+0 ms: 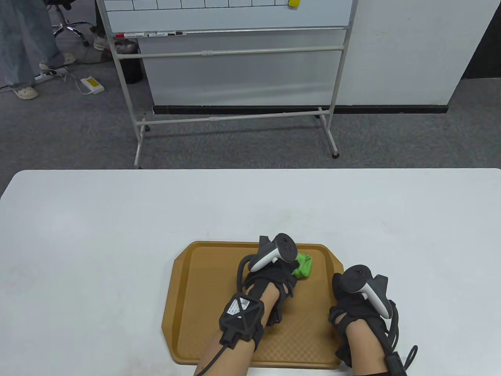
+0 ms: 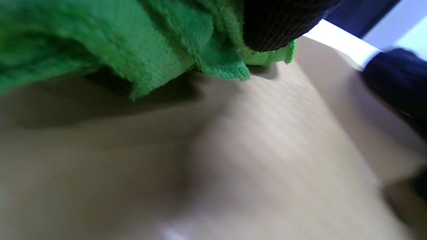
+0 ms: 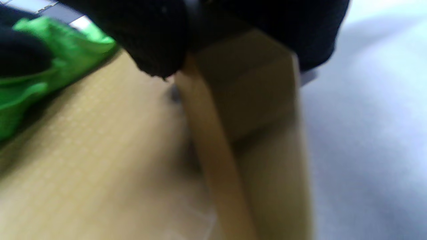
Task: Wipe the food tray with a square towel
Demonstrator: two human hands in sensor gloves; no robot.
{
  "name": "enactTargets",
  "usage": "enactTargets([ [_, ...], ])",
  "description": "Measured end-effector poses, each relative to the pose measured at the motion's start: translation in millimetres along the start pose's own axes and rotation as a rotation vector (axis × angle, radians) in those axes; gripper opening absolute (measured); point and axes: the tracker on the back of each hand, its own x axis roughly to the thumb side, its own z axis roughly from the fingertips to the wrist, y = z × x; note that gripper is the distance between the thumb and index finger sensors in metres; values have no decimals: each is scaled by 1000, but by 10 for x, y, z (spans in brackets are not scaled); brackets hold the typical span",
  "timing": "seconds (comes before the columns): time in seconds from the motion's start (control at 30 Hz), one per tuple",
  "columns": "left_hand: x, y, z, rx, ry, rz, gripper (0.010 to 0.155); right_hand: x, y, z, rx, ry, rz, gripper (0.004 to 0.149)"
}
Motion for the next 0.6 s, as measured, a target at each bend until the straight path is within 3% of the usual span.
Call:
enactTargets([
  [0.13, 309, -159, 12, -29, -52, -51, 58, -28, -13, 5, -16, -3, -56, 69],
  [0.3, 391, -322, 254, -53, -129, -181, 59, -40, -21, 6, -22, 12, -96, 67],
  [0.47, 257, -521, 647, -76, -247, -289, 60, -27, 6, 19, -40, 39, -100, 67],
  [0.6, -65, -599, 981, -111, -296, -288, 60, 7, 29, 19, -27, 55, -56, 75],
])
